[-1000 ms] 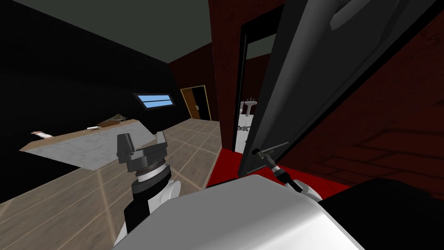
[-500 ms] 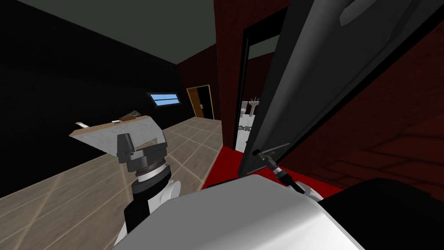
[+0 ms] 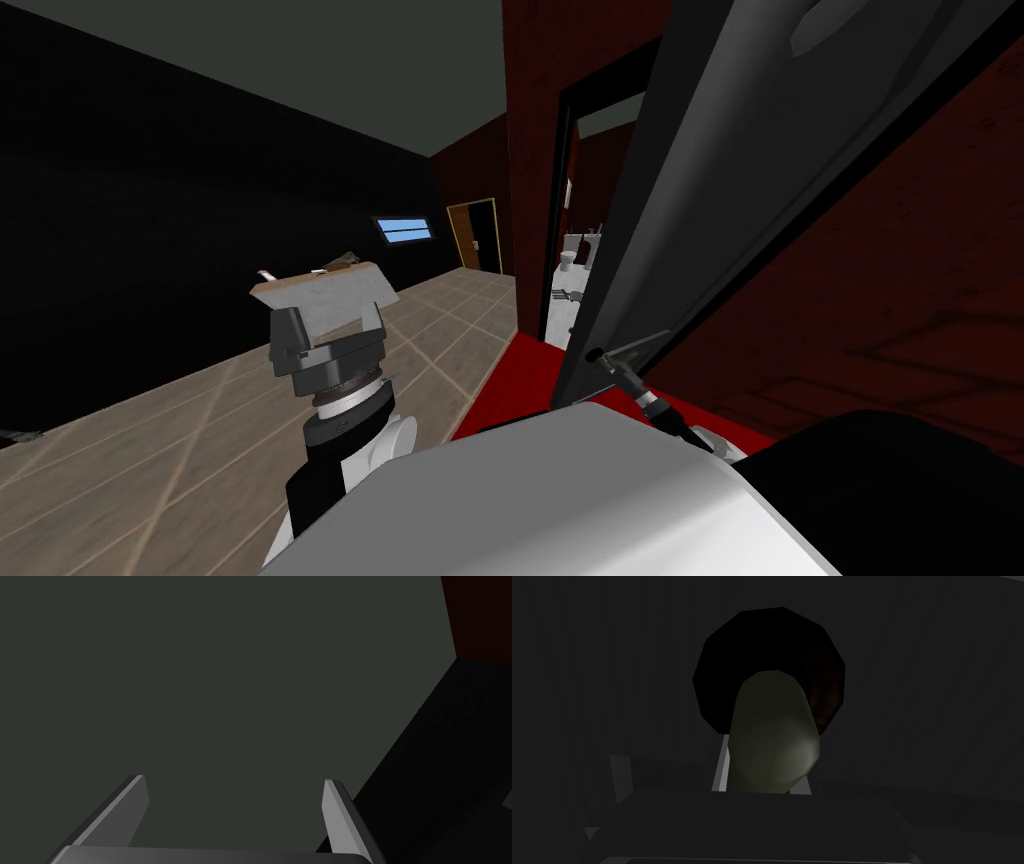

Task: Pull the door open

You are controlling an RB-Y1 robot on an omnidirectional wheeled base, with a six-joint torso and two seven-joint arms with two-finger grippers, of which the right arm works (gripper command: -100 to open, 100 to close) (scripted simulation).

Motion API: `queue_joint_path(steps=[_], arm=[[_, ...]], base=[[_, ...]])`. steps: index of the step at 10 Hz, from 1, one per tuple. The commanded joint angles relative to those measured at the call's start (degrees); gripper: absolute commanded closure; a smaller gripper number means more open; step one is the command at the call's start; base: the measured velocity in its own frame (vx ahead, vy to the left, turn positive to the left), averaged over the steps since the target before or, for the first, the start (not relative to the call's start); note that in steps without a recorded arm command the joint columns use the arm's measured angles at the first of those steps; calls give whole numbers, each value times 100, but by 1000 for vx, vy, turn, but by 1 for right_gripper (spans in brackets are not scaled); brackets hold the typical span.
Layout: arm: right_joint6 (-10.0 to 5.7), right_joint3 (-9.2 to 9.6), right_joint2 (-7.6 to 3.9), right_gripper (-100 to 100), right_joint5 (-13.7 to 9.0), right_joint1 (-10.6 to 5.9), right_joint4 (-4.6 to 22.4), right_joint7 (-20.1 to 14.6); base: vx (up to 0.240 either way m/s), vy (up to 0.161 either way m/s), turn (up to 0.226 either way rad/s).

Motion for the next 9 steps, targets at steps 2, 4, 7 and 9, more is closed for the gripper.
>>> queue_joint_path(steps=[2, 4, 7, 9], arm=[[-165, 6, -67, 100, -40, 46, 93, -17], [-154, 32, -43, 100, -30, 41, 73, -25], [-232, 71, -58, 100, -45, 23, 165, -46], [-294, 97, -70, 100, -56, 6, 233, -60]], base=[[-213, -82, 176], [-156, -29, 76], [-171, -67, 158], [-212, -72, 165]])
